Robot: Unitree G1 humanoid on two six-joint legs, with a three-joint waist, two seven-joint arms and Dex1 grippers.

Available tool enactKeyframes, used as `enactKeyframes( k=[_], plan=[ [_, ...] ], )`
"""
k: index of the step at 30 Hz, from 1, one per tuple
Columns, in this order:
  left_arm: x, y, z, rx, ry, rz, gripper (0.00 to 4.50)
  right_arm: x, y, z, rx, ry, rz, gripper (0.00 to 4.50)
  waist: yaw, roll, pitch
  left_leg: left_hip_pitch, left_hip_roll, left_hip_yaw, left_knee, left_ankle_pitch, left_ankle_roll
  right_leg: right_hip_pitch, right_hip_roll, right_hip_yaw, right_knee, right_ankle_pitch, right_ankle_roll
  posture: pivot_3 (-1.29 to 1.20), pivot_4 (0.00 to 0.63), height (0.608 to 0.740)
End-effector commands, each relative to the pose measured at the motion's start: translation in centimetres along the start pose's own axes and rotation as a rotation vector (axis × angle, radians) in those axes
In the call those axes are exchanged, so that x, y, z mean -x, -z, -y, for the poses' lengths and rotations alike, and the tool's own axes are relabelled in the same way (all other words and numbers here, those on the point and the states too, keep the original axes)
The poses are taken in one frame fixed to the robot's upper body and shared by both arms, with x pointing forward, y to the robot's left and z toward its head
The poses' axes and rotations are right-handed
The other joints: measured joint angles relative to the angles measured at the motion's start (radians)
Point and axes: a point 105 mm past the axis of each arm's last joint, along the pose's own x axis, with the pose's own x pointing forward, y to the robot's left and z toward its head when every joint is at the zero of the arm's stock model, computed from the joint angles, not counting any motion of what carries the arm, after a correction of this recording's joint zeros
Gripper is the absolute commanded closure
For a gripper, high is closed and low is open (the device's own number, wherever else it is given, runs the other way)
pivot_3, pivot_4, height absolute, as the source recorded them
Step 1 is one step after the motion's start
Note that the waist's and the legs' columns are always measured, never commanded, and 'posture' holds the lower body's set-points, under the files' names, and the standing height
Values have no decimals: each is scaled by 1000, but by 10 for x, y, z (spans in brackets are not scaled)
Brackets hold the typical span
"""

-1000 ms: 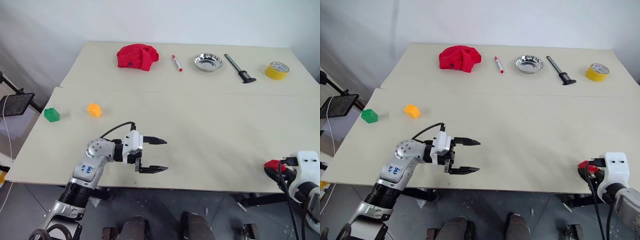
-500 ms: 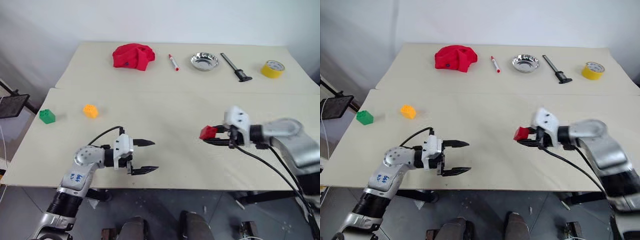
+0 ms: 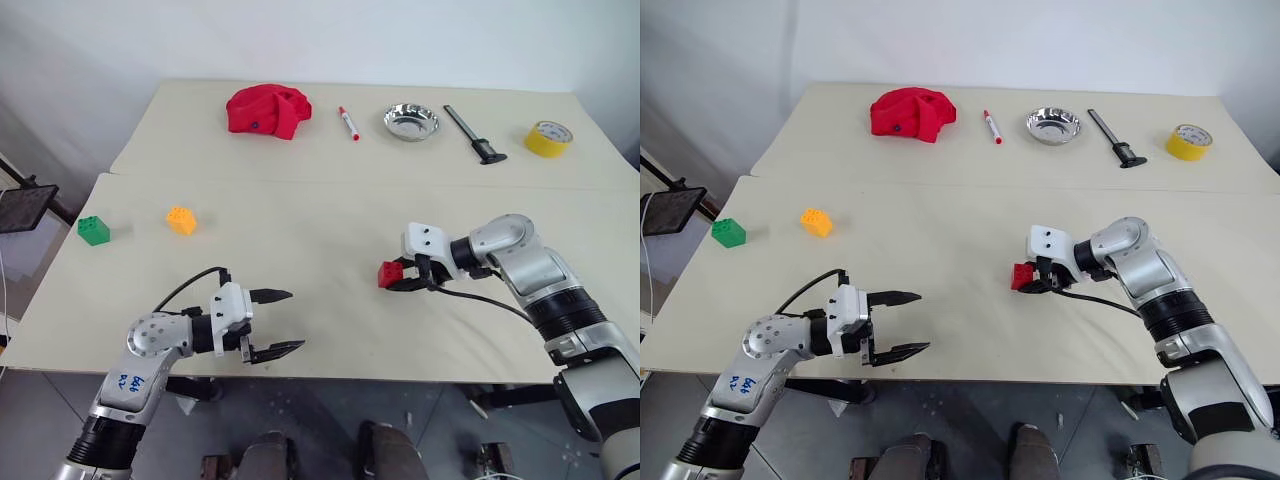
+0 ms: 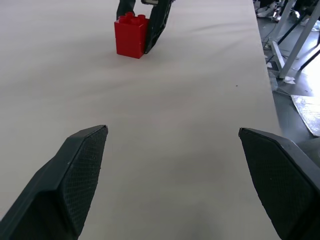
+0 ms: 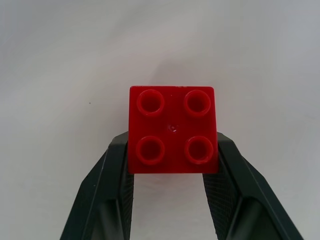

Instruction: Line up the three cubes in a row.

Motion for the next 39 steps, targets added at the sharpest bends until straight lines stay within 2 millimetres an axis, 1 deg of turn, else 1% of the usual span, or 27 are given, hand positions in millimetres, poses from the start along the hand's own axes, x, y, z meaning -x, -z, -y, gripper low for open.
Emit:
enactKeyframes(
  k=[1, 3, 4, 5, 7, 9, 12, 13, 14, 15, 17, 18, 20, 21, 22, 24, 25, 27, 28, 31, 32, 33, 35, 36, 37, 38, 39],
  plan=[
    [7, -8, -6, -30, -43, 13, 0, -3, 4, -1, 8, -15, 5, 2022, -1, 0, 0, 0, 0, 0, 0, 0, 0, 0, 0, 0, 0, 0, 0, 0, 150, 740],
    [12, -8, -11, -20, -95, 23, 0, 2, -1, 2, 14, -5, 42, 1317, -1, 0, 0, 0, 0, 0, 0, 0, 0, 0, 0, 0, 0, 0, 0, 0, 150, 740],
    [15, -8, -14, -11, -125, 33, 0, 6, -5, 3, 21, 5, 74, 1099, -1, 0, 0, 0, 0, -1, 0, 0, 0, 0, 0, 0, 0, 0, 0, 0, 150, 740],
    [19, -8, -17, -4, -164, 46, 0, 10, -10, 4, 23, 17, 115, 771, -1, 0, 0, 0, 0, -1, -1, 0, 0, 0, 0, 0, 0, 0, 0, 0, 150, 740],
    [36, -7, -27, 31, -314, 99, 0, 25, -21, 3, 52, 60, 252, 89, 0, 0, 0, -1, 0, -2, -1, 0, 0, 0, 0, -1, -1, 0, 0, 0, 150, 740],
    [53, -5, -34, 45, -442, 130, 0, 38, -29, -2, 91, 100, 369, 37, 2, 0, 0, -1, 0, -3, -1, 0, -1, 0, 0, -3, -1, 0, 0, 0, 150, 740],
    [82, 2, -40, 81, -641, 160, 0, 57, -35, -12, 58, 161, 569, 37, 5, 0, 0, -2, 0, -6, -1, 0, -1, 1, 0, -6, -1, 0, 0, 0, 150, 740],
    [97, 7, -40, 97, -726, 162, 0, 62, -34, -15, 37, 205, 625, 37, 6, 0, 0, -2, 0, -6, -1, -1, -1, 1, 0, -6, -1, 0, 0, 0, 150, 740],
    [119, 17, -39, 118, -859, 150, 0, 66, -30, -22, 16, 238, 666, 37, 5, 0, 0, -2, 0, -7, -1, -1, -1, 2, 0, -6, -2, 0, 0, 0, 150, 740],
    [136, 24, -37, 131, -948, 137, 0, 68, -27, -26, 2, 260, 687, 37, 5, 0, 0, -1, 1, -7, -1, -1, -1, 3, 0, -7, -2, 0, 0, 0, 150, 740],
    [180, 43, -30, 171, -1211, 104, 0, 70, -30, -34, -63, 311, 807, 37, 3, 0, 0, -1, 1, -11, -2, -1, -2, 4, 0, -8, -2, 0, 0, 0, 150, 740],
    [202, 50, -28, 197, -1337, 105, 0, 67, -31, -41, -76, 311, 838, 37, 2, 0, 0, 0, 1, -11, -2, -2, -2, 3, 0, -7, -2, 0, 0, 0, 150, 740],
    [227, 58, -22, 220, -1495, 98, 0, 59, -33, -52, -55, 308, 863, 37, 4, 0, 0, 0, 1, -11, -2, -1, -2, 3, 0, -7, -2, 0, 0, 0, 150, 740],
    [234, 60, -20, 223, -1546, 96, 0, 54, -33, -57, -48, 299, 865, 37, 4, 0, 0, 0, 1, -11, -1, -1, -2, 3, 0, -7, -2, 0, -1, 0, 150, 740],
    [238, 61, -19, 223, -1573, 93, 0, 51, -34, -60, -45, 296, 868, 37, 7, 0, 0, 1, 1, -12, -1, -1, -1, 4, 0, -5, -2, 0, -2, 0, 150, 740],
    [236, 64, -18, 250, -1592, 96, 0, 41, -41, -69, -20, 274, 893, 37, 13, -1, 0, 2, 0, -13, 0, -1, -1, 6, -1, -4, -3, 1, -2, 0, 150, 740],
    [229, 63, -19, 253, -1567, 93, 0, 36, -44, -73, 10, 263, 898, 37, 15, -1, 0, 3, 1, -13, 0, -1, -1, 6, -1, -4, -3, 1, -2, 0, 150, 740],
    [216, 59, -27, 249, -1532, 98, 0, 31, -48, -76, 53, 254, 905, 37, 18, -1, 0, 3, 1, -12, 0, -1, -1, 6, -1, -3, -2, 1, -2, 0, 150, 740],
    [213, 57, -29, 250, -1527, 103, 0, 31, -49, -76, 71, 256, 909, 37, 20, -1, 0, 3, 1, -12, 0, -1, -1, 5, -1, -3, -2, 1, -2, 0, 150, 740],
    [211, 47, -43, 272, -1551, 181, 0, 30, -51, -76, 106, 250, 902, 37, 19, -1, 0, 3, 1, -13, 0, -1, -1, 5, -1, -3, -1, 1, -2, 0, 150, 740],
    [210, 43, -60, 280, -1590, 175, 0, 30, -53, -75, 116, 251, 906, 37, 21, -1, 0, 3, 1, -12, 0, -1, -1, 5, 0, -3, -1, 1, -3, 0, 150, 740],
    [209, 40, -72, 283, -1621, 163, 0, 31, -54, -74, 122, 253, 909, 37, 23, -1, 0, 4, 1, -13, -1, -1, -2, 5, 0, -3, 0, 1, -3, 0, 150, 740],
    [211, 39, -101, 297, -1700, 93, 0, 29, -57, -74, 121, 239, 914, 37, 30, -1, -1, 4, 1, -13, 0, 0, -2, 5, 0, -4, 1, 1, -3, 0, 150, 740],
    [211, 38, -112, 286, -1728, 57, 0, 27, -59, -74, 118, 225, 914, 37, 29, -1, -1, 4, 1, -14, 0, 0, -3, 5, 0, -4, 2, 1, -3, 0, 150, 740],
    [211, 35, -124, 283, -1756, 60, 0, 25, -61, -75, 116, 207, 915, 37, 28, -2, -1, 5, 1, -13, 0, 1, -3, 5, 1, -4, 1, 2, -4, 0, 150, 740],
    [211, 32, -130, 281, -1771, 68, 0, 24, -62, -76, 115, 196, 915, 37, 27, -2, -1, 5, 1, -13, -1, 1, -3, 5, 1, -4, 2, 2, -4, 0, 150, 740],
    [208, 32, -142, 285, -1782, 55, 0, 23, -65, -76, 118, 186, 917, 37, 25, -2, -1, 7, 1, -12, -2, 1, -3, 5, 1, -4, 2, 2, -3, 0, 150, 740]
  ],
)
